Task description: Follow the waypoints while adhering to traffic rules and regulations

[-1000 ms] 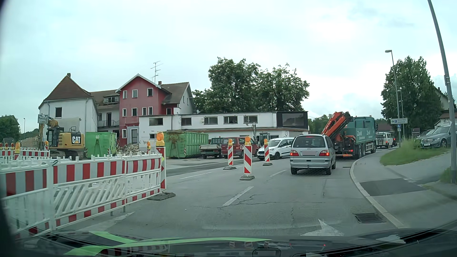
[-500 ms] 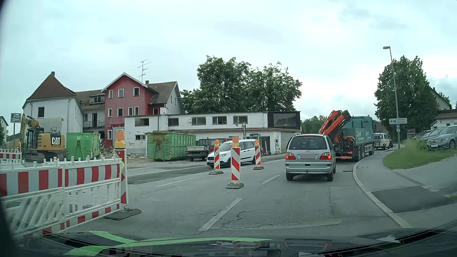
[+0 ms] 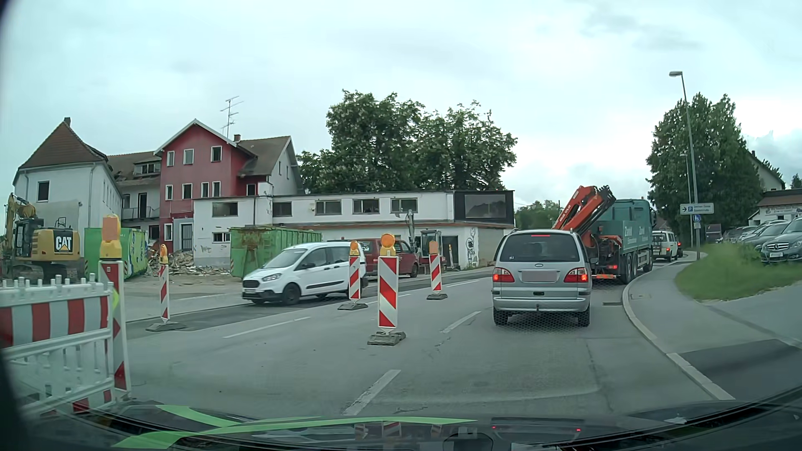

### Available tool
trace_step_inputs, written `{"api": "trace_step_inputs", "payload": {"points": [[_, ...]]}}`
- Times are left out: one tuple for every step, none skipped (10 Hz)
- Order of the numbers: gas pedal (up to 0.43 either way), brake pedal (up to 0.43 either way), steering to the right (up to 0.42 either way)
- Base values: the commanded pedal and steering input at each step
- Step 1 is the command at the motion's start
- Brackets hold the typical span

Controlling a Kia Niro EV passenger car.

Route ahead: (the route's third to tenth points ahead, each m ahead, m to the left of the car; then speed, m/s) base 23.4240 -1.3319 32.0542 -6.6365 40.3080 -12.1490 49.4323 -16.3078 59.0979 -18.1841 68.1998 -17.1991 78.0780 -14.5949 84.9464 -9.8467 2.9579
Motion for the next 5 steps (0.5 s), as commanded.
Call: {"api": "trace_step_inputs", "payload": {"points": [[0.000, 0.165, 0.106], [0.000, 0.165, 0.111], [0.000, 0.165, 0.117], [0.000, 0.165, 0.122], [0.000, 0.171, 0.125]]}}
